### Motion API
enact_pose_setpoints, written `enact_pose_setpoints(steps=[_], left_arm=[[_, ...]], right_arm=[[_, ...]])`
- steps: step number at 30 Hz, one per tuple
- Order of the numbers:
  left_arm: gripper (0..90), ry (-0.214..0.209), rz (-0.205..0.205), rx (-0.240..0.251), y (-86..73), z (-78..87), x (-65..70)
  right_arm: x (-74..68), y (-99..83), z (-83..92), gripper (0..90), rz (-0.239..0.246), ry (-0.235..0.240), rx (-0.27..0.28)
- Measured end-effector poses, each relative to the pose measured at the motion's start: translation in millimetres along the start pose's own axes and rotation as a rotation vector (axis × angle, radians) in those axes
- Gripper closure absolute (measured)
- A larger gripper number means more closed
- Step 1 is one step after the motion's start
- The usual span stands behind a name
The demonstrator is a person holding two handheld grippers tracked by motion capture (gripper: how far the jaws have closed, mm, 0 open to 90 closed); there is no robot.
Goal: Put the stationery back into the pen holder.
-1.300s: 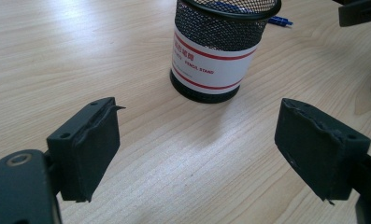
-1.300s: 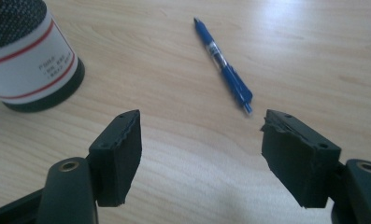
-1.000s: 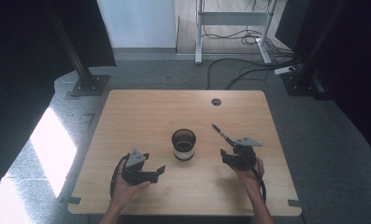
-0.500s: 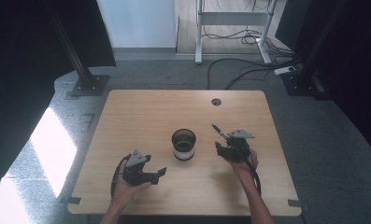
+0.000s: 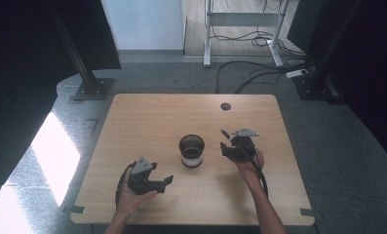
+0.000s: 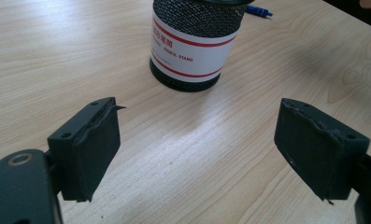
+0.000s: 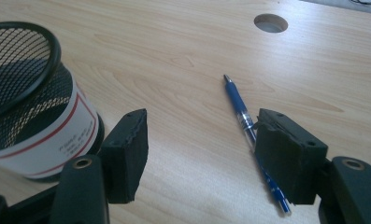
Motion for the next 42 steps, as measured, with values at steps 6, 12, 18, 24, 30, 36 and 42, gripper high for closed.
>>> enact_pose_setpoints(steps=[6,12,18,24,30,36,42], left_arm=[[14.7,0.000,0.000,-0.004,-0.4,-0.8,-0.2],[14.8,0.002,0.014,0.002,-1.3,1.7,-4.5],[14.8,0.003,0.011,-0.002,-1.2,0.0,-4.2],[14.8,0.002,0.011,-0.004,-1.6,-0.1,-4.9],[14.8,0.002,0.028,-0.007,-3.3,-1.0,-9.9],[14.8,0.001,0.026,-0.015,-3.5,-2.9,-10.0],[14.8,0.000,0.031,-0.016,-4.3,-2.7,-11.9]], right_arm=[[5.3,8.9,-13.7,36.4,-0.014,0.004,-0.014],[11.3,17.4,-26.5,38.8,-0.021,-0.010,-0.019],[14.8,24.7,-42.6,39.7,-0.030,-0.023,-0.037],[18.7,30.0,-52.9,39.7,-0.029,-0.031,-0.043],[27.4,32.2,-64.6,39.5,-0.036,-0.034,-0.066],[30.0,38.0,-69.9,41.3,-0.035,-0.039,-0.064],[33.5,39.6,-85.1,40.2,-0.034,-0.046,-0.102]])
Point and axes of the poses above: each handheld gripper's, and its own axes: z roughly backward along the jaws, y roughly out of its top, x roughly to its right, the point moved 1 cm from there along -z, roughly forward along the jaws, and after that the axes turned 14 degrees about -x, right-handed, at the moved point
